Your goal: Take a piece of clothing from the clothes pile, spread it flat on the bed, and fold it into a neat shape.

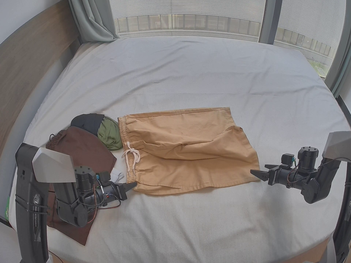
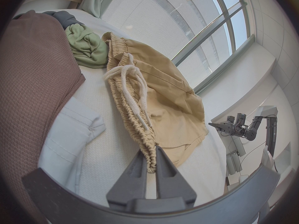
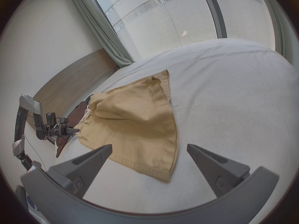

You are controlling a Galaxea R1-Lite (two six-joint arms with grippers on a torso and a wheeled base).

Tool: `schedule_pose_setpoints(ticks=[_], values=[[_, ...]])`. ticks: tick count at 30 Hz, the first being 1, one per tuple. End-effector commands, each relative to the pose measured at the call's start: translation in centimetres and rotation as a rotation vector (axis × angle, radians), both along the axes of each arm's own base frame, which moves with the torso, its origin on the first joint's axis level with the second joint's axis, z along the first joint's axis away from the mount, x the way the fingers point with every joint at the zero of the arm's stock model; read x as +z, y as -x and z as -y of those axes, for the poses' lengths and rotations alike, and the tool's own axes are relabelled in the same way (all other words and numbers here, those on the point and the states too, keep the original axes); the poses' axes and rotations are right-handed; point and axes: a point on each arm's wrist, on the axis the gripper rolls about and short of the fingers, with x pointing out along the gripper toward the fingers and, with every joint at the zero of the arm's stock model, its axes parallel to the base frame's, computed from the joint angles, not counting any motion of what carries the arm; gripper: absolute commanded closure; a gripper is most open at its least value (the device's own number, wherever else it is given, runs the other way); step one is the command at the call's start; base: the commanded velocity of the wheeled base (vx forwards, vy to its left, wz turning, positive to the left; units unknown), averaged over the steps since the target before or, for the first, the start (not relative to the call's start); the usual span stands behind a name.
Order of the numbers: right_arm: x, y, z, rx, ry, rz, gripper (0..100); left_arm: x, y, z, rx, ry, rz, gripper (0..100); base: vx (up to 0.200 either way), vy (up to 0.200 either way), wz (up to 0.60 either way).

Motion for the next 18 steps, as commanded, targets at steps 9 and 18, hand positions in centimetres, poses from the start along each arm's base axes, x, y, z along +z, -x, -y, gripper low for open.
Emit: schedule_pose_setpoints(ticks=[9, 18], values=[[-3.2, 0.0, -0.3, 0.006, -0.028, -0.103, 0, 0.2, 0.0, 0.0, 0.001, 0.001, 0.005, 100, 0.0, 0.0, 0.0], [-2.9, -0.2, -1.3, 0.011, -0.108, -0.121, 0, 0.2, 0.0, 0.0, 0.001, 0.001, 0.005, 100, 0.0, 0.0, 0.0]])
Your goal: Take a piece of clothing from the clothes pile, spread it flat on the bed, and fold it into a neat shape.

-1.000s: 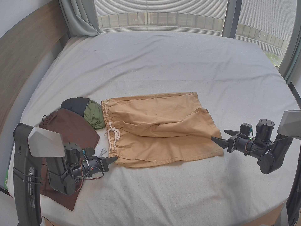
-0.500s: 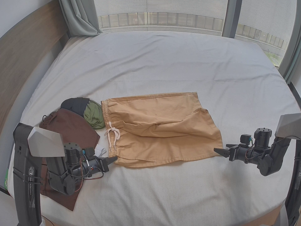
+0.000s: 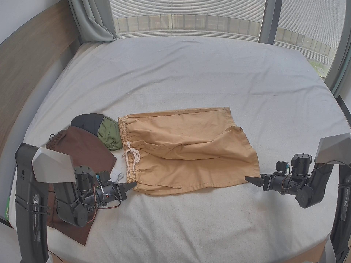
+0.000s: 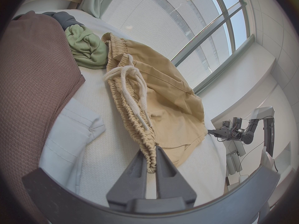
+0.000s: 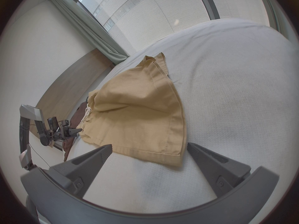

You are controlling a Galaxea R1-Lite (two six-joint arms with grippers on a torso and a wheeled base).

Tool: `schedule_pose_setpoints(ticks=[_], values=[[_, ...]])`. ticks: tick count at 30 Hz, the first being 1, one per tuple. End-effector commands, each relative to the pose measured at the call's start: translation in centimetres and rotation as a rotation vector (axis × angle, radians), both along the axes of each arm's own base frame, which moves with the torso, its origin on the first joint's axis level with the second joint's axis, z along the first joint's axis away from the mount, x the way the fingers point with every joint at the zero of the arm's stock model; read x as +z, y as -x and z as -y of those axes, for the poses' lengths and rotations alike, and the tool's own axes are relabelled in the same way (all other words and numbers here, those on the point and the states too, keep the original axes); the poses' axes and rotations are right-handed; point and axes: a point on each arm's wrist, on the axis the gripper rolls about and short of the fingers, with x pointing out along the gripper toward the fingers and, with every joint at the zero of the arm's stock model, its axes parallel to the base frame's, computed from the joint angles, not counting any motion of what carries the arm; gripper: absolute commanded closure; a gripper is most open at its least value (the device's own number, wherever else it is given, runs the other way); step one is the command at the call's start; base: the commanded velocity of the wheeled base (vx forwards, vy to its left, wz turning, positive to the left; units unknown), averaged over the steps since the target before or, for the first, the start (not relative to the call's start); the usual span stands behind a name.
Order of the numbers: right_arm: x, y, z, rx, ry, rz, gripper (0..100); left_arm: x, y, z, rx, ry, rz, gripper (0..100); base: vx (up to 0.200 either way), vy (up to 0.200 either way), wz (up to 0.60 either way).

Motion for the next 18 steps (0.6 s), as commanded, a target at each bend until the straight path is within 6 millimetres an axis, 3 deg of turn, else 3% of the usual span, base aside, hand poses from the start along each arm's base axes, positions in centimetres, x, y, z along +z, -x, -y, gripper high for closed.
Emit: schedule_pose_setpoints(ticks=[1, 18], values=[[-0.27, -0.19, -0.49, 0.007, -0.016, 0.0, 100, 0.08, -0.01, 0.01, 0.0, 0.001, 0.002, 100, 0.0, 0.0, 0.0], [-0.69, -0.33, -0.52, -0.007, -0.02, -0.004, 100, 0.0, 0.57, -0.58, -0.003, -0.005, -0.013, 100, 0.0, 0.0, 0.0]])
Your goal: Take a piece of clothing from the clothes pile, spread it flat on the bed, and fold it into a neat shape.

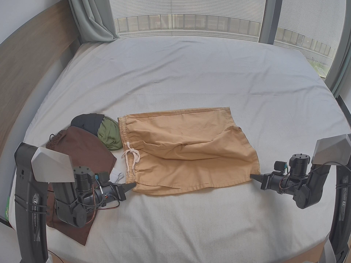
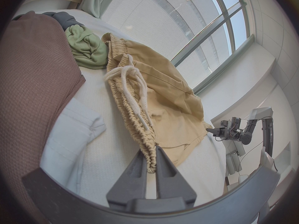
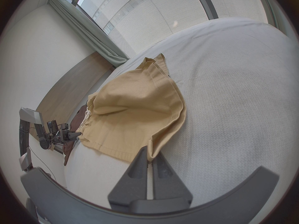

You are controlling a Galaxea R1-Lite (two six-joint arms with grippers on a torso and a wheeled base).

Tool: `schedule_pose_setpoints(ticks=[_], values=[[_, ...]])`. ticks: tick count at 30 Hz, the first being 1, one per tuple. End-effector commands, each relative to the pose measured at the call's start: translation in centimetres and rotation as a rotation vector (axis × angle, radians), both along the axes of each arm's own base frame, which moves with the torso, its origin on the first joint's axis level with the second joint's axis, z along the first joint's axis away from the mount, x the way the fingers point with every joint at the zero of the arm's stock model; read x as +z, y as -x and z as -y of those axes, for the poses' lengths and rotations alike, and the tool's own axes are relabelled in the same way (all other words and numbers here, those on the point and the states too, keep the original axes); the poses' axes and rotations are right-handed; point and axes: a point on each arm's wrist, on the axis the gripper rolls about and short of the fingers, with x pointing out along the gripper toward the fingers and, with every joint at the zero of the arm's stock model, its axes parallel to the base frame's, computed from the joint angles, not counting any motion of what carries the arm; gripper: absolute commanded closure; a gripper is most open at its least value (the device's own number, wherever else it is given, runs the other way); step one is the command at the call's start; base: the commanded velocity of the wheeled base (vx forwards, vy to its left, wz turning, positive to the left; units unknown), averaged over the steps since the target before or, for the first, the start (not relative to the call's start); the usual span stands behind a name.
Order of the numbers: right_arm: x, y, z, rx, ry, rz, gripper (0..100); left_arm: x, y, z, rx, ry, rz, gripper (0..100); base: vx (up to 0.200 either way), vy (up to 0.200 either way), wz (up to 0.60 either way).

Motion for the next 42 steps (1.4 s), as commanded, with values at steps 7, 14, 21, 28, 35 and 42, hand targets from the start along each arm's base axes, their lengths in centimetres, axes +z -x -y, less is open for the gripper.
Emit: schedule_pose_setpoints(ticks=[7, 14, 21, 28, 35, 42], values=[[0.6, 2.0, -1.2, 0.044, 0.01, -0.04, 100, 2.1, 2.0, -1.6, -0.069, 0.021, 0.003, 100, 0.0, 0.0, 0.0], [0.7, 3.3, -1.4, 0.074, 0.046, -0.05, 100, 2.5, 3.6, -2.5, -0.116, 0.024, -0.019, 100, 0.0, 0.0, 0.0], [1.8, 5.6, -1.4, 0.139, 0.138, -0.101, 100, 2.1, 4.8, -2.9, -0.128, -0.007, -0.037, 100, 0.0, 0.0, 0.0], [2.8, 6.9, -1.6, 0.168, 0.16, -0.122, 100, 1.9, 5.7, -3.1, -0.124, -0.008, -0.073, 100, 0.0, 0.0, 0.0], [2.4, 8.1, -1.5, 0.198, 0.194, -0.153, 100, 1.4, 6.8, -3.2, -0.166, -0.025, -0.087, 100, 0.0, 0.0, 0.0], [2.3, 8.5, -1.5, 0.208, 0.201, -0.195, 100, 1.3, 6.6, -3.2, -0.17, -0.032, -0.075, 100, 0.0, 0.0, 0.0]])
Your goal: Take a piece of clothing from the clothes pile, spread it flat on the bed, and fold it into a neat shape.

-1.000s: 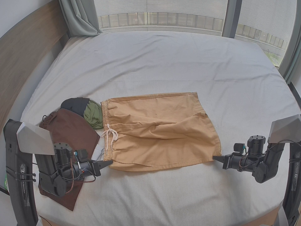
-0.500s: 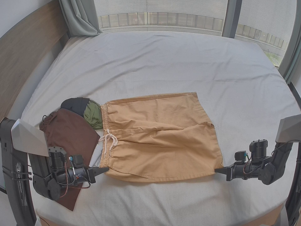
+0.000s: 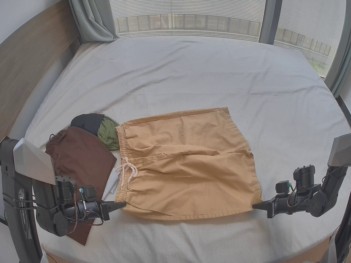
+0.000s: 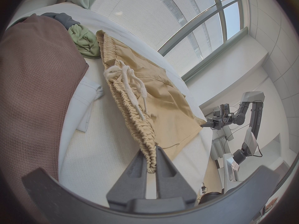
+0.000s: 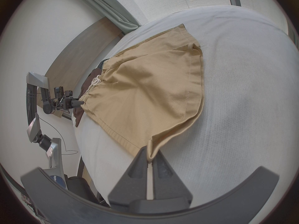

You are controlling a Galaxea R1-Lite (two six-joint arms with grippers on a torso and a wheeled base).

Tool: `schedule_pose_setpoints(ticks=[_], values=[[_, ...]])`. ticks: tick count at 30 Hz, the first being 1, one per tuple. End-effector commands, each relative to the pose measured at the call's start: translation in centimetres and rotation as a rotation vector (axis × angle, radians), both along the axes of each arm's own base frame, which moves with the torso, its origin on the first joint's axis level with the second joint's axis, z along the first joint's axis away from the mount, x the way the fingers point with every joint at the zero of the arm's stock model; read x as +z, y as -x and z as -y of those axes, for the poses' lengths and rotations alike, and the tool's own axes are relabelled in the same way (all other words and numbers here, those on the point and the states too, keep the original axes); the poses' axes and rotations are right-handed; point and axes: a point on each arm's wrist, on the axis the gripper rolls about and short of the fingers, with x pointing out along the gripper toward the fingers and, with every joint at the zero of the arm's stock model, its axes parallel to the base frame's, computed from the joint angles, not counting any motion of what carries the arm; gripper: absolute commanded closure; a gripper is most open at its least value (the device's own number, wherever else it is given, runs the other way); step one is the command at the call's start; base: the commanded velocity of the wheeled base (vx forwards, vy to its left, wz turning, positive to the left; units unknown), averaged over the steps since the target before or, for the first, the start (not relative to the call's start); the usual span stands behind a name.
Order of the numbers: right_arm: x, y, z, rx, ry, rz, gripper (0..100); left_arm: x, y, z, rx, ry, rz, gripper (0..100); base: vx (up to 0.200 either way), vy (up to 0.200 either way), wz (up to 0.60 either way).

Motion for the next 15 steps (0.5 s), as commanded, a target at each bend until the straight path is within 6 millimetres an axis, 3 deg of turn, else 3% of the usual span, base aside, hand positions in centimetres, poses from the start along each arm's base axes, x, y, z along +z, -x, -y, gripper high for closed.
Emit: schedule_pose_setpoints(ticks=[1, 11, 12, 15], values=[[0.31, -0.09, -0.01, 0.0, -0.001, 0.014, 100, -0.17, -0.1, 0.04, -0.002, 0.0, -0.002, 100, 0.0, 0.0, 0.0], [0.3, -0.16, 0.07, -0.004, -0.001, 0.017, 100, -0.14, -0.25, 0.01, -0.001, -0.001, 0.006, 100, 0.0, 0.0, 0.0], [0.33, -0.15, 0.07, -0.004, -0.001, 0.017, 0, -0.07, -0.18, 0.05, -0.003, -0.001, 0.006, 0, 0.0, 0.0, 0.0], [0.31, 0.04, 0.08, -0.003, 0.001, 0.013, 0, 0.03, -0.26, 0.06, -0.003, 0.002, 0.01, 0, 0.0, 0.0, 0.0]])
